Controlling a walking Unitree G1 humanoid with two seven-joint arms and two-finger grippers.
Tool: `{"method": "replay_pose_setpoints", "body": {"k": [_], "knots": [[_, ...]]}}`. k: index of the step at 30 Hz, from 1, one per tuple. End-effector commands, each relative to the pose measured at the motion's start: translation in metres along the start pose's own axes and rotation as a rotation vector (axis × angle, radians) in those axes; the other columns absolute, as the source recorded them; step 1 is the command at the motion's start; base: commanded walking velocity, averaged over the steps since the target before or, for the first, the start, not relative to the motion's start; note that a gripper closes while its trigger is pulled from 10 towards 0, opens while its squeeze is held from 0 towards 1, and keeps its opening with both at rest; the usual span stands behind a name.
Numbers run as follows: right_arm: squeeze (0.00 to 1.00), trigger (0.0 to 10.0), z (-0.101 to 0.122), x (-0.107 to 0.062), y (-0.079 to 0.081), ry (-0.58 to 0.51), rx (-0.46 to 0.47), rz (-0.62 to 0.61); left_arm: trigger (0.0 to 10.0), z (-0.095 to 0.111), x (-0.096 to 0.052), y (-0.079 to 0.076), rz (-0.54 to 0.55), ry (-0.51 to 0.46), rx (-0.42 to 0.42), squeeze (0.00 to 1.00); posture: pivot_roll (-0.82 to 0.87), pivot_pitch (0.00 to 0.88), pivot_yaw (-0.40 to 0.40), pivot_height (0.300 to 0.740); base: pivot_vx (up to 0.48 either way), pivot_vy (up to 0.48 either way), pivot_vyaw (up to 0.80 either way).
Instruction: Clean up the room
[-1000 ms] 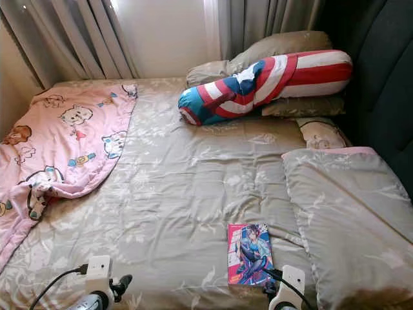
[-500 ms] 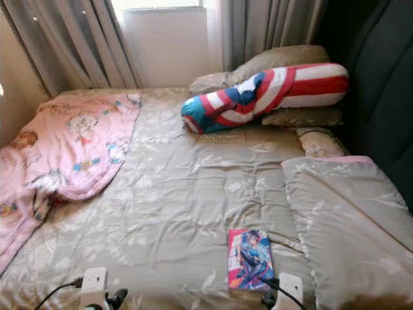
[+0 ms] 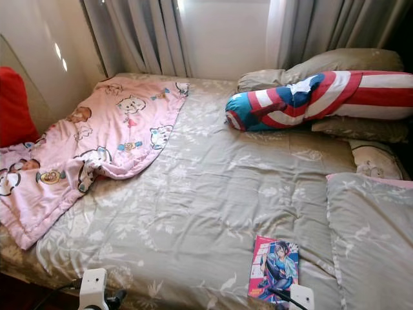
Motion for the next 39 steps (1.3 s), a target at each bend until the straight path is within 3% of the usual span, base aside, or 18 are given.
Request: {"method": "replay_pose_setpoints", "body": {"k": [1, 21, 28, 39], "knots": [[0.0, 10.0, -0.009, -0.002, -0.006, 0.026, 0.024, -0.016, 10.0, 0.001, 0.001, -0.002, -0.007, 0.004, 0.01, 0.0, -0.04, 0.0, 0.022, 0.74, 0.0, 0.0, 0.0], [0.0, 10.0, -0.015, -0.001, 0.005, 0.045, 0.012, -0.007, 10.0, 0.003, 0.001, -0.002, -0.014, -0.005, 0.023, 0.0, -0.03, 0.0, 0.032, 0.74, 0.0, 0.202, 0.0], [0.0, 10.0, -0.015, -0.002, 0.004, 0.043, 0.009, -0.01, 10.0, 0.003, 0.001, -0.004, -0.02, -0.002, 0.03, 0.0, -0.03, 0.0, 0.034, 0.74, 0.0, 0.249, 0.52], [0.0, 10.0, -0.016, -0.003, -0.004, 0.041, 0.023, -0.017, 10.0, 0.003, 0.001, -0.003, -0.022, 0.001, 0.036, 0.0, -0.03, 0.0, 0.037, 0.74, 0.0, 0.249, 0.0]]}}
Point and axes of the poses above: a point about 5 cm out from each wrist's last joint towards the gripper, its own x axis pointing out of the wrist towards the gripper, its own z axis along the axis of the wrist's last joint, y = z × x, the point moved 4 cm from there along x, pointing out of the wrist towards the gripper, and after that the axes turned 10 degrees about x, right-handed, at the moved point
